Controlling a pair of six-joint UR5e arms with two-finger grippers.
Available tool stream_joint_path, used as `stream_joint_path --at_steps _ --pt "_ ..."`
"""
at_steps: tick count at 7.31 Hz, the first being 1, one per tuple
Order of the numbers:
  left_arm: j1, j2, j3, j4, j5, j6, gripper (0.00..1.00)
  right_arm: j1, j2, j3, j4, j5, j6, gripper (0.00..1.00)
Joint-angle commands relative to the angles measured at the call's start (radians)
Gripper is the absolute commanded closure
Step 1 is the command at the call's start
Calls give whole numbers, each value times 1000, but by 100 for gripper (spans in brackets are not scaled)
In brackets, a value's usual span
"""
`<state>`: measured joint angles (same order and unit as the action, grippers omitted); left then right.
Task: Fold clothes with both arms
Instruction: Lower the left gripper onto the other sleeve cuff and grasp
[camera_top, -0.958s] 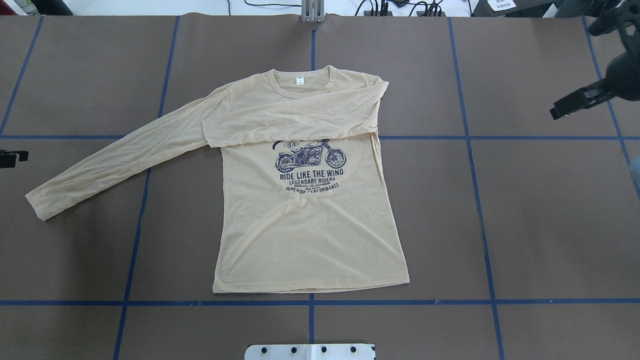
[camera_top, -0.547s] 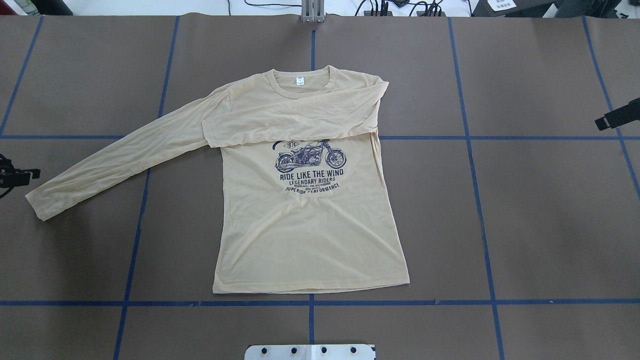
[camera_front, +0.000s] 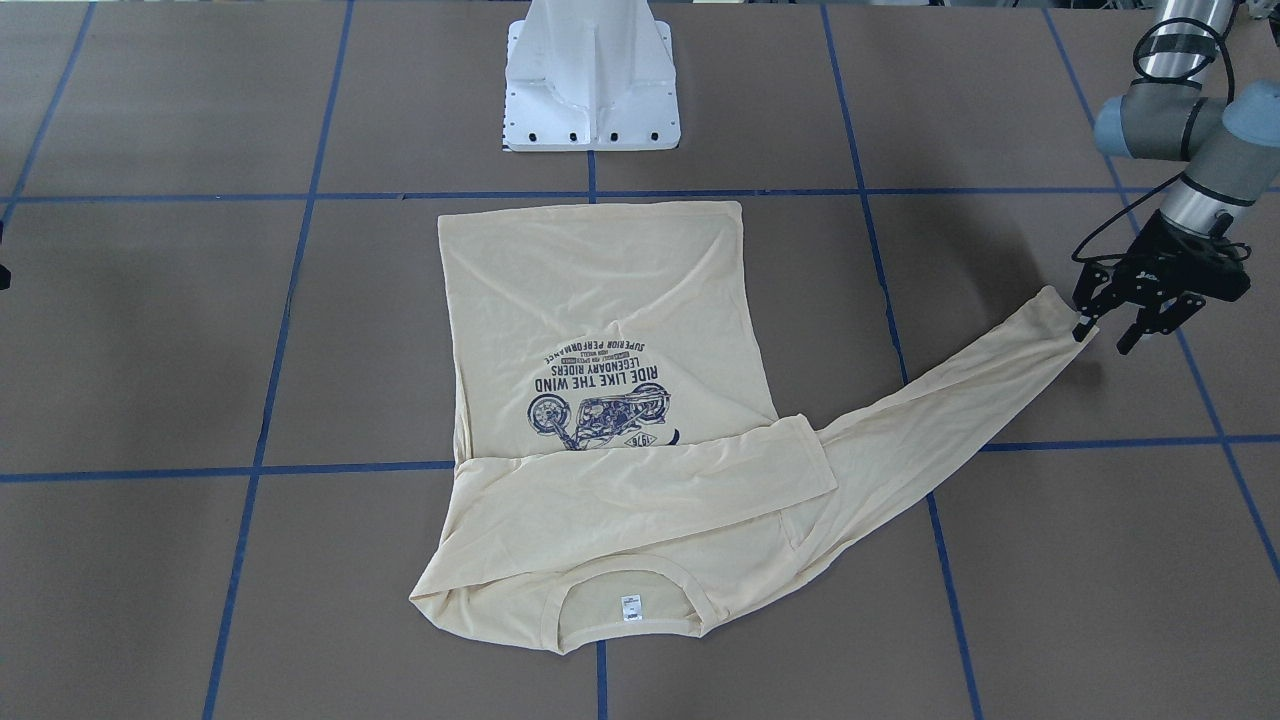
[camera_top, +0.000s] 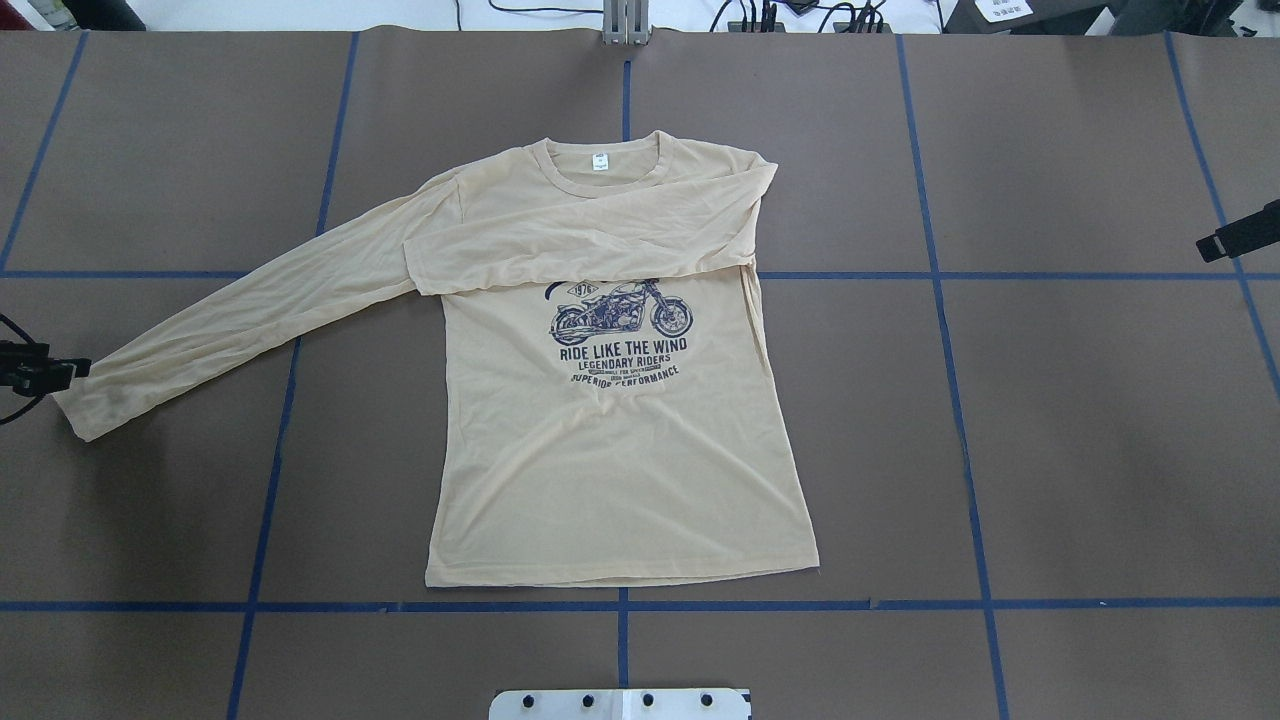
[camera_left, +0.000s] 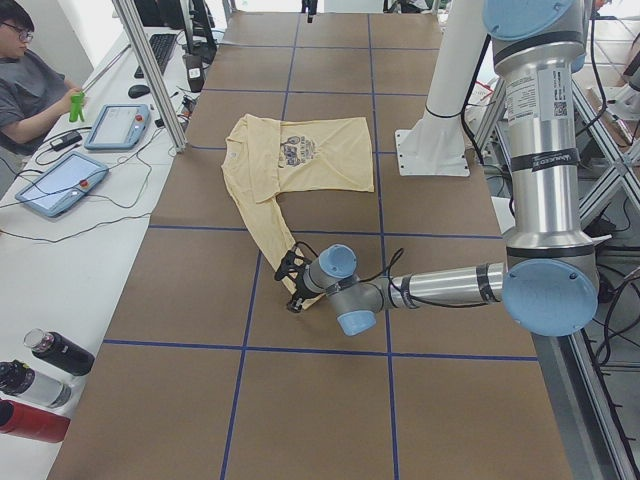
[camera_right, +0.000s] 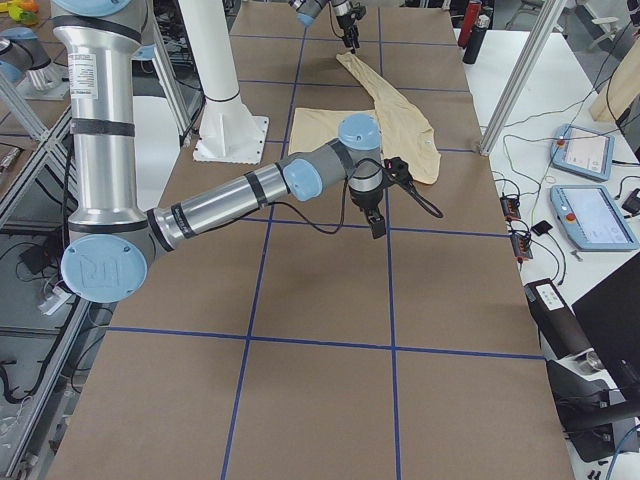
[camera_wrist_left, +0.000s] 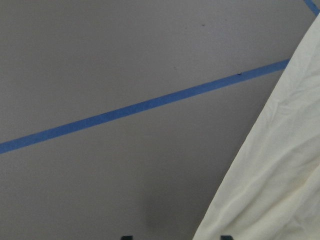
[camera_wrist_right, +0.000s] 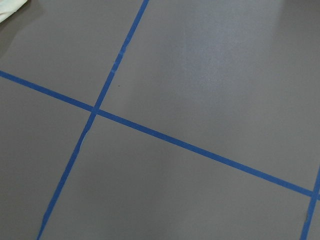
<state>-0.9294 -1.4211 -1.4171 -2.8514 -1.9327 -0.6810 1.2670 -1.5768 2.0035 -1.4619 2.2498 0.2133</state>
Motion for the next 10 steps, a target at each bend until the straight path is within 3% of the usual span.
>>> stream_joint_path --at_steps 1,4,6,10 --pt "3 1 21 -3 -2 -3 36 0 0 0 0 -1 0 0" --pt "3 37 30 -77 -11 -79 37 0 0 1 2 -2 0 0" --pt "4 37 32 -111 -12 -143 48 0 0 1 2 -2 0 0" --pt "9 36 41 -111 -11 -166 49 0 -2 0 2 -1 0 0"
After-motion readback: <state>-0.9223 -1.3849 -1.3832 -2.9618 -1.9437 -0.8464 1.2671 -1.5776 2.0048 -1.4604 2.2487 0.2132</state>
